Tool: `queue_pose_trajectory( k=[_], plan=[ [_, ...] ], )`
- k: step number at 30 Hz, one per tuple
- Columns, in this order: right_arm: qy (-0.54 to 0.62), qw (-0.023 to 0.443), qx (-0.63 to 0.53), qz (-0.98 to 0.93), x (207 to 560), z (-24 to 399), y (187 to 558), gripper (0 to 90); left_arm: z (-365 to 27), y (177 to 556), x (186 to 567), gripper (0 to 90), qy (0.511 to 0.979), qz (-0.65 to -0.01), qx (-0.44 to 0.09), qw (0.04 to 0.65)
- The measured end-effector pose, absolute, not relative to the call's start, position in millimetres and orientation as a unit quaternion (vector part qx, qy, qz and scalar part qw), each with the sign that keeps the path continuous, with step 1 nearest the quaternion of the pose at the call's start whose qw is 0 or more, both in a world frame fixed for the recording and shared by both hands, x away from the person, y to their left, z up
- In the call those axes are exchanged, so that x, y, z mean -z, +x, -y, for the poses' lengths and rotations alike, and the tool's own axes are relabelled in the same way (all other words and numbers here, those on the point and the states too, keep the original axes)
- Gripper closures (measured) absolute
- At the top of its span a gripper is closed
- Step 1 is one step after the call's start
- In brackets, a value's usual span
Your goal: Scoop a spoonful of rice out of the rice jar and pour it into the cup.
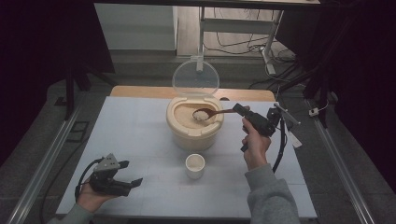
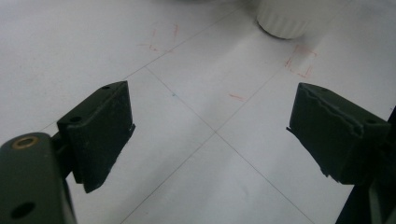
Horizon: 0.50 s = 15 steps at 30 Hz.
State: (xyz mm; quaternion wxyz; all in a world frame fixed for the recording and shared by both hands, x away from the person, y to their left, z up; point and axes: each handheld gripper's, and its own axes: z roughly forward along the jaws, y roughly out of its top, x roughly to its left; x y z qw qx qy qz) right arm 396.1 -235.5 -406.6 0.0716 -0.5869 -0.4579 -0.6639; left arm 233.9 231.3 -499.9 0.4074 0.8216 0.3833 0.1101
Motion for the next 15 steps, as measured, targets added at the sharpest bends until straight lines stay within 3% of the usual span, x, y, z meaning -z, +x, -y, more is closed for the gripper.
queue_pose_trajectory(
  k=[15],
  plan=[
    [-0.581,0.070,0.665,0.464,404.1,239.1,393.3,83.7,-230.5,234.9,501.8,12.4,0.822,-0.384,-0.108,0.405]
  ],
)
